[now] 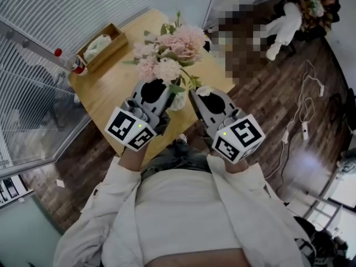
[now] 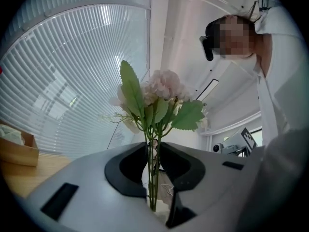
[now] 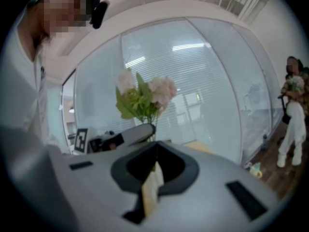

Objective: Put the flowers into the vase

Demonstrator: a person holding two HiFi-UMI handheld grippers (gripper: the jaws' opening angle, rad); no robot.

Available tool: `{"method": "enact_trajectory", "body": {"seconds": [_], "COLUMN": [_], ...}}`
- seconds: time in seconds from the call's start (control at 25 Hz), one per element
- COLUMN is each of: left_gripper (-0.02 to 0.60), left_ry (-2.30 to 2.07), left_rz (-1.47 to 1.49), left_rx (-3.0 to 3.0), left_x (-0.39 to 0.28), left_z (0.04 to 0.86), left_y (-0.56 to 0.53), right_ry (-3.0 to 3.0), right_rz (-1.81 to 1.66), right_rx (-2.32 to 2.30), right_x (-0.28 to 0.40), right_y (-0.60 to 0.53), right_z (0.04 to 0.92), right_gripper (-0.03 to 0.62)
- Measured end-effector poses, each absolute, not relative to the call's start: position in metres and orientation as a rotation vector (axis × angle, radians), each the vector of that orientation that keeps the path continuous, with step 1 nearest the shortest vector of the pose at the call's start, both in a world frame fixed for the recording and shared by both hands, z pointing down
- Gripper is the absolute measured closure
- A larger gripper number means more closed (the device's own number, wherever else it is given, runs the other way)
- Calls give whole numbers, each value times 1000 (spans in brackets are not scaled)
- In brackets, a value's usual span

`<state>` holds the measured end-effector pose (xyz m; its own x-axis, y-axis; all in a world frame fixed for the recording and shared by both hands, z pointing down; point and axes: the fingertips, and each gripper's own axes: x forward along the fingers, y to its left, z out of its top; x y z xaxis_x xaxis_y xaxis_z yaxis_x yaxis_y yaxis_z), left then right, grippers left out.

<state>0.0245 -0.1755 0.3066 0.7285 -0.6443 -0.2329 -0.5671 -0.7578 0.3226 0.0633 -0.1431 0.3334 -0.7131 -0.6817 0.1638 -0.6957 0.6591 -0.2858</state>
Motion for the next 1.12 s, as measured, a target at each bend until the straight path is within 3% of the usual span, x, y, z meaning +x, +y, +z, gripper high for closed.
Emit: {"method": "enact_trajectory", "body": {"seconds": [1.12], "left_gripper": [421], "left_ry": [-925], "left_rz": [-200], "left_rx": [2613], "left_x": [34], "left_z": [369], "left_y": [-147], "right_ry": [-2780], "right_rz": [673], "right_rx": [1116], "right_x": [55], "right_y": [-119], "right_z": [370], "right_gripper": [582]}}
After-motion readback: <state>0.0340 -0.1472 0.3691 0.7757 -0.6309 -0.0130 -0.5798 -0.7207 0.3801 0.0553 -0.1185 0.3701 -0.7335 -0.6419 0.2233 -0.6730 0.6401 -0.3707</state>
